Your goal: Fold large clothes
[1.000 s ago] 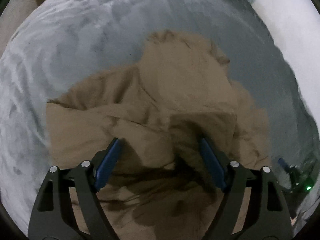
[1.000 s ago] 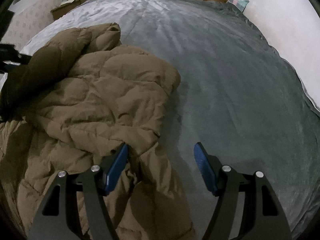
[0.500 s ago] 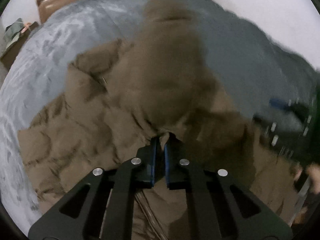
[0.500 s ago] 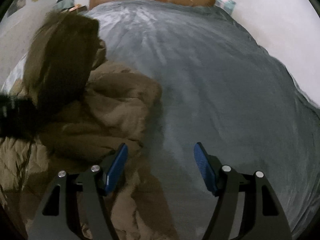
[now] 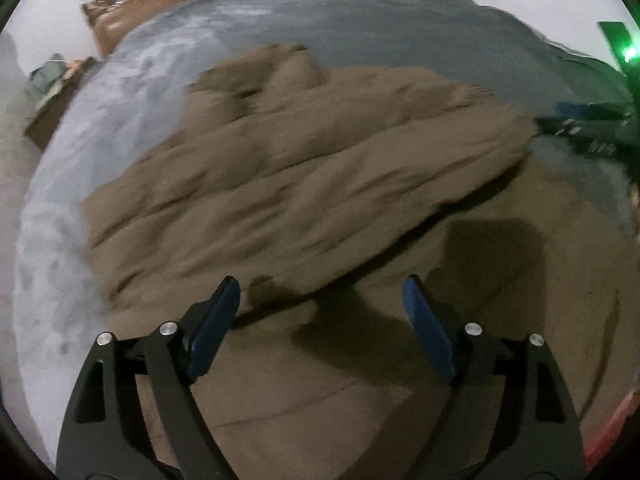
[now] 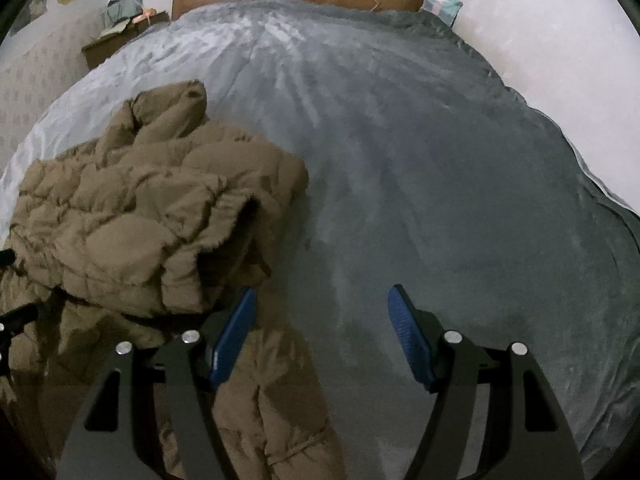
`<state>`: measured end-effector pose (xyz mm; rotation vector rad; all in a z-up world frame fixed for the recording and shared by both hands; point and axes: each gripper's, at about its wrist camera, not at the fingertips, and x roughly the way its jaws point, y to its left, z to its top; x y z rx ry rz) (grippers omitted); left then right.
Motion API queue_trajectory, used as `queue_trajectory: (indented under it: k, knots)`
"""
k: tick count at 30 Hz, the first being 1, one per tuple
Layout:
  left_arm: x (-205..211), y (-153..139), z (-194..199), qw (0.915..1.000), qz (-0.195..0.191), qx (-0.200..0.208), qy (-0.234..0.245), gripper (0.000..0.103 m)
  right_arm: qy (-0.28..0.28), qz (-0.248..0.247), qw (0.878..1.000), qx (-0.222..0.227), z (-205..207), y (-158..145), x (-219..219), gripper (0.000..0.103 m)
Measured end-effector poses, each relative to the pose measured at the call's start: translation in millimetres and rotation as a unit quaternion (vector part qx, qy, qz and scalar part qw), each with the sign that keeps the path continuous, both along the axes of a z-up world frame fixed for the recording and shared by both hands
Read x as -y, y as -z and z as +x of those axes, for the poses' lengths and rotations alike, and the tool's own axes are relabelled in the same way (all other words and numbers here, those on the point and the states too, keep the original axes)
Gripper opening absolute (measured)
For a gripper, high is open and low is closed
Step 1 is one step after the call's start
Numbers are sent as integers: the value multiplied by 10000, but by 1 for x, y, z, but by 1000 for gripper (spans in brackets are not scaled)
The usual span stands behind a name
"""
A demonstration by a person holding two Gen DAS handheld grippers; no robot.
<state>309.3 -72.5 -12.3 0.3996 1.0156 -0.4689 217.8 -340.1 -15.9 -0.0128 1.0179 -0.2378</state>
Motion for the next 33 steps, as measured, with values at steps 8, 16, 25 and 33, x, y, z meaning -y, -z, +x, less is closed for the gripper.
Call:
queue_trajectory:
  k: [8, 16, 25, 33]
  knots:
    - [-122, -14, 53, 9870, -382, -184, -1548, 89, 25, 547, 9985, 38, 21, -2, -12, 69]
    - [-148, 11, 63, 9733, -383, -469, -2215, 89, 372, 1455, 9865, -655, 53, 40, -8, 55]
    - [-154, 23, 48, 9722, -293, -418, -2284, 89, 558, 1714, 9793, -921, 64, 60, -3, 59]
    - [-153, 26, 45, 9732, -71, -283, -2281, 89, 603, 1953, 9766, -674, 60, 57, -4, 66]
